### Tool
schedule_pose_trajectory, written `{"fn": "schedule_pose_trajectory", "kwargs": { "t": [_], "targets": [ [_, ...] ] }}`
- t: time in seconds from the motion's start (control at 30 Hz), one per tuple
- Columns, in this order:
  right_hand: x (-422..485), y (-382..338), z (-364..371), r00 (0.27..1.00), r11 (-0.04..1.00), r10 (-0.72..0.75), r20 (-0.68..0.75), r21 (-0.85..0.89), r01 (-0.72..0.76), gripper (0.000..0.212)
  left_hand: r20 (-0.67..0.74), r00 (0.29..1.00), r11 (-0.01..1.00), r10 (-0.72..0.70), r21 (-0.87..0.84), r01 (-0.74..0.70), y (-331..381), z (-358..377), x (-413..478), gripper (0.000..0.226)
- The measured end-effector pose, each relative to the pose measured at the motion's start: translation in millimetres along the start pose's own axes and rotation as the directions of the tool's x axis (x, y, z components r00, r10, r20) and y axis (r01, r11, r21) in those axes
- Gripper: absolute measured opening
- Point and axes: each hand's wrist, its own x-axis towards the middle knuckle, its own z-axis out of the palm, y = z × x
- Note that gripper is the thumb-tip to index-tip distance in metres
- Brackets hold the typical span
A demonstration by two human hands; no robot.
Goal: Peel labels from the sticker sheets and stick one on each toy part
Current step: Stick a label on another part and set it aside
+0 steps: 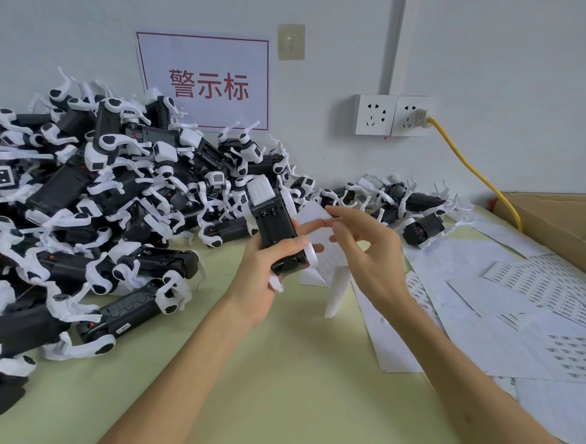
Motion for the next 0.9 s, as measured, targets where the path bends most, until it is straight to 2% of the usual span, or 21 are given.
{"fn": "schedule_pose_trajectory", "kwargs": {
  "t": [0.13,0.23,0.33,0.47,0.57,0.7,0.9],
  "targets": [
    [3.1,2.6,-0.8,0.996,1.0,0.015,-0.086,0.021,-0.013,0.022,0.02,1.0,0.999,0.001,0.045,-0.002,-2.8,3.7,-1.6,0.031],
    [7.3,5.0,-3.7,0.996,0.997,0.057,-0.069,0.062,-0.053,0.019,0.006,1.0,0.999,-0.008,0.054,0.008,-2.9,6.2,-3.1,0.04],
    [10.5,6.3,-6.2,0.992,0.984,0.123,-0.021,0.132,-0.119,0.015,-0.007,1.0,0.997,-0.001,0.073,0.002,-3.1,6.0,-3.9,0.043],
    [13.1,8.7,-10.0,0.972,0.957,0.205,0.112,0.185,-0.223,0.011,-0.017,0.999,0.976,0.046,0.212,-0.041,-3.6,3.5,-3.3,0.027],
    [15.6,8.4,-14.0,0.947,0.933,0.249,0.205,0.21,-0.291,0.005,-0.019,0.996,0.956,0.083,0.283,-0.074,-2.5,2.8,-3.9,0.025],
    [15.7,9.5,-16.7,0.929,0.928,0.245,0.278,0.209,-0.307,0.005,-0.005,0.989,0.93,0.148,0.342,-0.138,-2.0,1.4,-4.3,0.025],
    [15.8,9.8,-17.3,0.92,0.936,0.238,0.311,0.18,-0.303,0.007,0.005,0.982,0.903,0.188,0.394,-0.174,-3.6,-1.5,-2.6,0.024]
  ]
}}
